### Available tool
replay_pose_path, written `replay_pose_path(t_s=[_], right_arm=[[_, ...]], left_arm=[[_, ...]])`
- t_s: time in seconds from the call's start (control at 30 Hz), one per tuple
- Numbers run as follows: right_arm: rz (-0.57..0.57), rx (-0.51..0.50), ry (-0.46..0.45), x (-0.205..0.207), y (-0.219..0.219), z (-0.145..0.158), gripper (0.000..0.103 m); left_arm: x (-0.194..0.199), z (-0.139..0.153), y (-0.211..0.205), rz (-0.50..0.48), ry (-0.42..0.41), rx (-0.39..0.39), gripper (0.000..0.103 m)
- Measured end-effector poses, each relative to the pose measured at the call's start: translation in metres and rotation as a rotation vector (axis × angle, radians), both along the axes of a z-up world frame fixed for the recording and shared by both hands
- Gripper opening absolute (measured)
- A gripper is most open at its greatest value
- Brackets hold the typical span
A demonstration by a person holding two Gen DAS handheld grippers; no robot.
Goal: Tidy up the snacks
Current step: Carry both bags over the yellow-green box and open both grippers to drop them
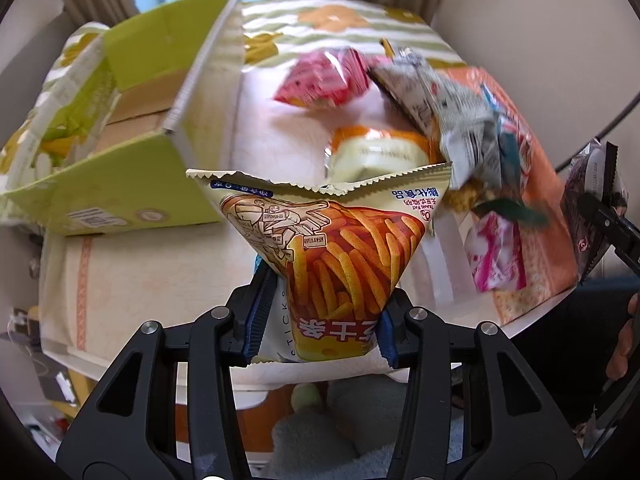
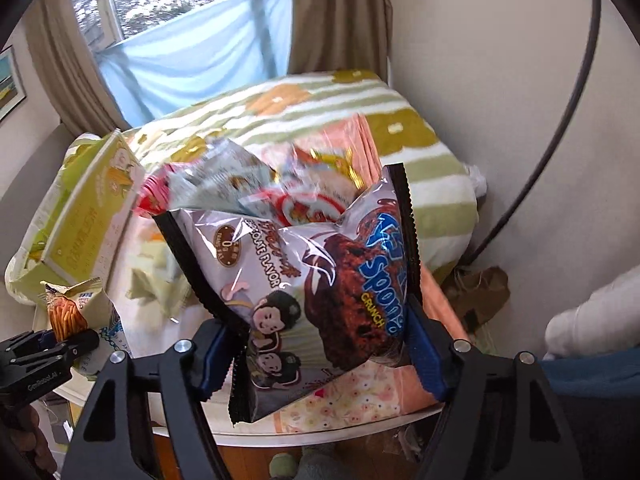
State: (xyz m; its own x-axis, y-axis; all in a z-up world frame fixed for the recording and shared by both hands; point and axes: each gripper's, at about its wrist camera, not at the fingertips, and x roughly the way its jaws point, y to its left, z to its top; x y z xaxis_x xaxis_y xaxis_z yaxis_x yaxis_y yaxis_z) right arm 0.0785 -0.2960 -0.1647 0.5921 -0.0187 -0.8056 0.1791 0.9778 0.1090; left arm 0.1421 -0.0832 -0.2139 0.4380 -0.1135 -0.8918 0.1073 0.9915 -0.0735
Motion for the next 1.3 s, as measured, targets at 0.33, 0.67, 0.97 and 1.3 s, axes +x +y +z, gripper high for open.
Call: replay_pose_path(t_s=[0.33, 0.67, 0.97, 1.3], right_arm=[[0.168, -0.040, -0.103, 0.019, 0.034, 0.049, 0.071], [0.350, -0.022, -0.161, 0.076, 0.126, 0.085, 0.071], [0.466, 0.052, -0.152, 0.125, 0.237, 0.085, 0.071], [0.438, 0.046, -0.095, 0.158, 0.314, 0.068, 0.071]], left_arm=[[0.003, 0.072, 0.046, 0.095, -0.129, -0.021, 0.041], [0.056, 0.128, 0.141, 0.140, -0.268, -0.027, 0.041], [0.121, 0.110, 0.222, 0.120, -0.182, -0.004, 0.041], [0.167, 0.066, 0.264, -0.012, -0.044, -0.032, 0.044]])
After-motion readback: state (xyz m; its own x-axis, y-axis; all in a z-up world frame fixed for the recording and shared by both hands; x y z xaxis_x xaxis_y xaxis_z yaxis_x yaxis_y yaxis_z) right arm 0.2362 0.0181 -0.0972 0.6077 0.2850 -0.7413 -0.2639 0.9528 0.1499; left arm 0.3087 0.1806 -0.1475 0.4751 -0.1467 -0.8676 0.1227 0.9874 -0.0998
